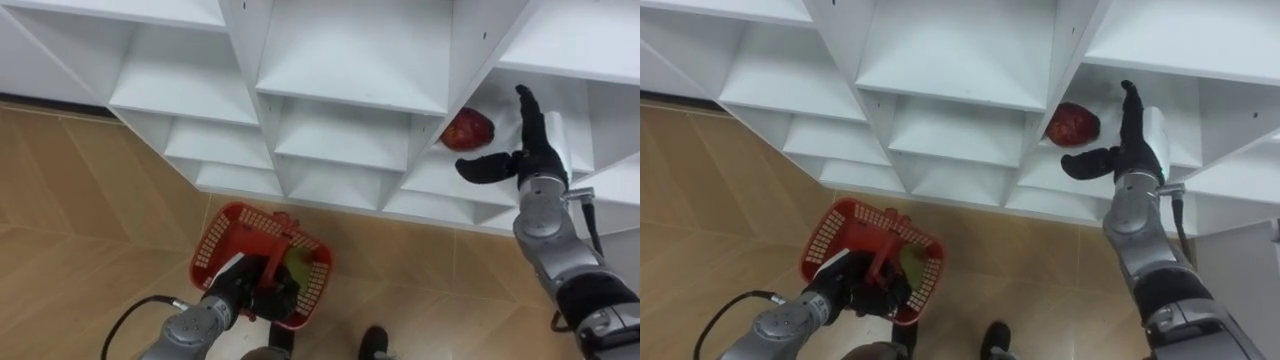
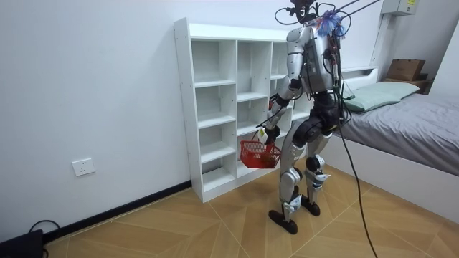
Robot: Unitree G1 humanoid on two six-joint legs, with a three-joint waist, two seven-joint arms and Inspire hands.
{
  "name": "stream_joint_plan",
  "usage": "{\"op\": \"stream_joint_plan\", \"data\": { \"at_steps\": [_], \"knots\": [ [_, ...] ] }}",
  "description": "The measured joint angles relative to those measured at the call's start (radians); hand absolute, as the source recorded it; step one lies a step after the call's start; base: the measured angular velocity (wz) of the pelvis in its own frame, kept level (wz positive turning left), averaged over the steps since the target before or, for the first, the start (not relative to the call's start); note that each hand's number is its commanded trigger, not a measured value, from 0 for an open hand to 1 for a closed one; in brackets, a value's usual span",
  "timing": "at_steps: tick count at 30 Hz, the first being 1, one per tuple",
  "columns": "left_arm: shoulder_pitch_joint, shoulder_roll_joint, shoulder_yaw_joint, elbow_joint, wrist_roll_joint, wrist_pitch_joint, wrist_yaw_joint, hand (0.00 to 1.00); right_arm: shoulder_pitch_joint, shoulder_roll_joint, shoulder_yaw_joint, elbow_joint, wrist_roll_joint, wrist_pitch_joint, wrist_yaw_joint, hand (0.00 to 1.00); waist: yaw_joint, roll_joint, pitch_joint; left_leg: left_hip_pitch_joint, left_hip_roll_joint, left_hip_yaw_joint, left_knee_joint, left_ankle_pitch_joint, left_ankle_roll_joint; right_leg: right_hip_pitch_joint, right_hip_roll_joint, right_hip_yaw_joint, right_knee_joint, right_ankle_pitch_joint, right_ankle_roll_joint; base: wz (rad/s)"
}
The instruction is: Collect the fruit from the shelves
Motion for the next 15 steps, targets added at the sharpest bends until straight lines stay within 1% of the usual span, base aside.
{"op": "stream_joint_plan", "data": {
  "at_steps": [3,9,15],
  "knots": [
    [0.0,-0.002,-0.001,0.0,0.0,0.0,0.0,1.0,-0.006,0.011,0.001,0.0,-0.011,0.0,0.008,0.0,0.001,0.0,0.0,0.0,0.0,0.0,0.0,0.0,0.0,0.0,0.0,-0.002,-0.001,0.0,0.0,0.0],
    [-0.001,-0.002,0.001,-0.001,0.001,0.0,0.0,1.0,-0.006,0.02,0.002,0.0,-0.107,0.0,0.04,0.0,0.002,0.001,-0.0003,-0.002,0.001,-0.001,-0.001,0.0,0.0,0.0,-0.001,-0.011,-0.004,0.001,-0.001,0.0],
    [-0.005,-0.007,0.002,-0.001,0.001,0.0,0.0,1.0,-0.009,0.038,0.002,-0.009,-0.174,0.001,0.047,0.0,0.004,0.003,-0.0012,-0.003,0.002,-0.001,-0.002,0.0,0.0,0.0,-0.002,-0.017,-0.004,0.001,-0.002,0.0]
  ]
}}
